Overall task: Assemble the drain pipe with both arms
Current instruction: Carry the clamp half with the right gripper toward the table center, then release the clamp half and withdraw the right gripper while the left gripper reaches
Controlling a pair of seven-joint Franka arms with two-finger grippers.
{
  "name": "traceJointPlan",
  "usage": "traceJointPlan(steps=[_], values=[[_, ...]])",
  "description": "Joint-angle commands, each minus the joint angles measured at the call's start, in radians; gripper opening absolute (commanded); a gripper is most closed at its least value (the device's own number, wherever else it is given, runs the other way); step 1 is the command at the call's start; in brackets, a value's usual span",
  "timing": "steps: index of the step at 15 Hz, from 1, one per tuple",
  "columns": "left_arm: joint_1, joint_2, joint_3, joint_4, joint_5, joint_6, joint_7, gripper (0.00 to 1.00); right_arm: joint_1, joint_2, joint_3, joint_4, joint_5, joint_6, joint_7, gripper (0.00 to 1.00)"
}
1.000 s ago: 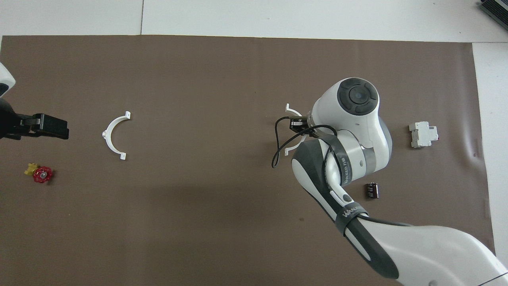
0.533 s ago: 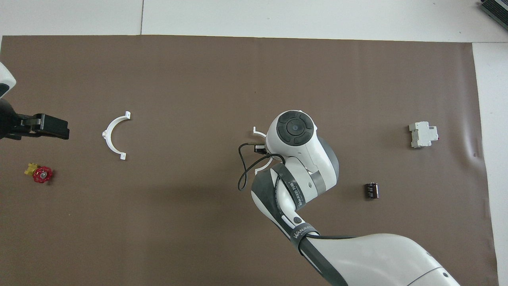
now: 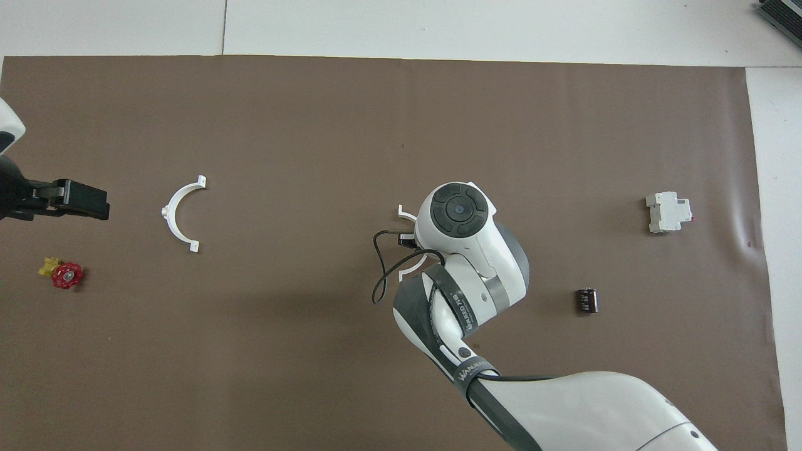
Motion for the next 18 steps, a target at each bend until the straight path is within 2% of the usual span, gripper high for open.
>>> traceJointPlan(steps=[1,2,3,4,6,9,11,13,14,18], values=[[-0.011,-0.025,0.011,-0.032,-0.010,0.017,0.003,1.00,0.008,-0.019,-0.002,-0.031,-0.017,0.021,0.029,0.00],[-0.011,-0.025,0.011,-0.032,-0.010,0.017,0.004,1.00,0.007,-0.019,-0.002,-0.031,-0.017,0.020,0.029,0.29],[-0.011,-0.025,0.011,-0.030,-0.010,0.016,0.003,1.00,0.007,-0.019,-0.002,-0.031,-0.017,0.017,0.027,0.73],[-0.013,-0.025,0.011,-0.030,-0.010,0.016,0.003,1.00,0.005,-0.019,-0.002,-0.029,-0.018,0.015,0.017,1.00],[-0.013,-0.025,0.011,-0.030,-0.010,0.016,0.003,1.00,0.004,-0.025,-0.005,-0.018,-0.018,0.006,0.015,1.00],[-0.005,-0.033,0.011,-0.052,-0.010,0.041,0.007,1.00,-0.051,-0.120,-0.014,-0.014,-0.043,-0.041,0.007,1.00],[-0.001,-0.071,0.011,-0.151,-0.010,0.147,-0.008,1.00,-0.154,-0.194,-0.011,-0.012,-0.069,-0.081,-0.090,1.00],[0.002,-0.114,0.013,-0.268,-0.010,0.270,-0.009,1.00,-0.247,-0.229,-0.011,0.026,-0.068,-0.173,-0.253,1.00],[0.018,-0.114,0.013,-0.291,-0.010,0.308,-0.009,1.00,-0.295,-0.243,-0.009,0.050,-0.068,-0.221,-0.316,1.00],[0.061,-0.032,0.013,-0.392,-0.010,0.530,-0.017,1.00,-0.442,-0.312,-0.012,0.072,-0.068,-0.334,-0.480,1.00]])
